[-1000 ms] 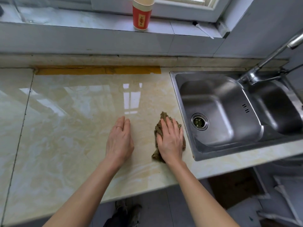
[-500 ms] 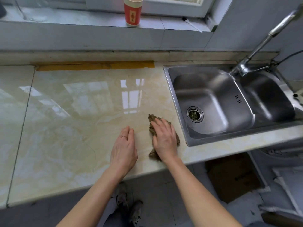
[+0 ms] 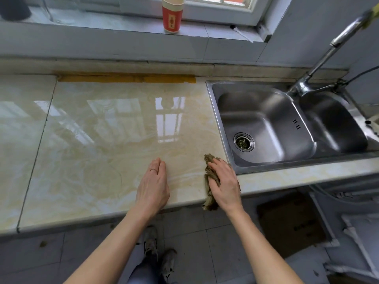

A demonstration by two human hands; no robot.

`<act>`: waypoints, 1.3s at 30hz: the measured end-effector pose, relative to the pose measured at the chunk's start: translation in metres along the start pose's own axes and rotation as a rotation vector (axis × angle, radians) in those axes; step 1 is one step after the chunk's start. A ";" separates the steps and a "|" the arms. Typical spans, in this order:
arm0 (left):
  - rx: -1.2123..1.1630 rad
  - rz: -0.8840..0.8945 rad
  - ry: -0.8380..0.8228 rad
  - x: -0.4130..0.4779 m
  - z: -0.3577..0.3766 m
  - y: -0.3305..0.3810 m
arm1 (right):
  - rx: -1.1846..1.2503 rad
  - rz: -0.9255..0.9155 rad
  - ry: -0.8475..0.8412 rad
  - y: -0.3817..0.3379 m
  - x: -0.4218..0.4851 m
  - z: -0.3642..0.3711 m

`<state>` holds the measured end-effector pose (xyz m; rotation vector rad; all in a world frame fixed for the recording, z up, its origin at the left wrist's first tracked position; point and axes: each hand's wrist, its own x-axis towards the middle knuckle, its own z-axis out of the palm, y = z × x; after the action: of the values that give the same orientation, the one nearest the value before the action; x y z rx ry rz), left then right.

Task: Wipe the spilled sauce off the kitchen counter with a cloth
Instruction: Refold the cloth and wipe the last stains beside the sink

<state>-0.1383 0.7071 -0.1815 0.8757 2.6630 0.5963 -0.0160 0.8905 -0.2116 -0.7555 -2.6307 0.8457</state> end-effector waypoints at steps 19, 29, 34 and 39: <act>-0.025 -0.124 0.059 -0.006 -0.014 -0.025 | -0.343 0.024 0.154 -0.012 0.009 0.027; -0.061 -0.153 0.069 -0.002 -0.020 -0.030 | -0.260 -0.579 -0.300 -0.070 -0.018 0.070; -0.053 -0.149 0.079 0.001 -0.024 -0.030 | -0.380 -0.767 -0.409 -0.028 0.001 0.041; -0.061 -0.170 0.080 -0.001 -0.024 -0.039 | -0.362 -0.653 -0.355 0.020 0.006 -0.006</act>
<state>-0.1656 0.6707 -0.1785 0.6131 2.7387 0.6802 -0.0105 0.9107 -0.2187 0.2345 -3.0812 0.3396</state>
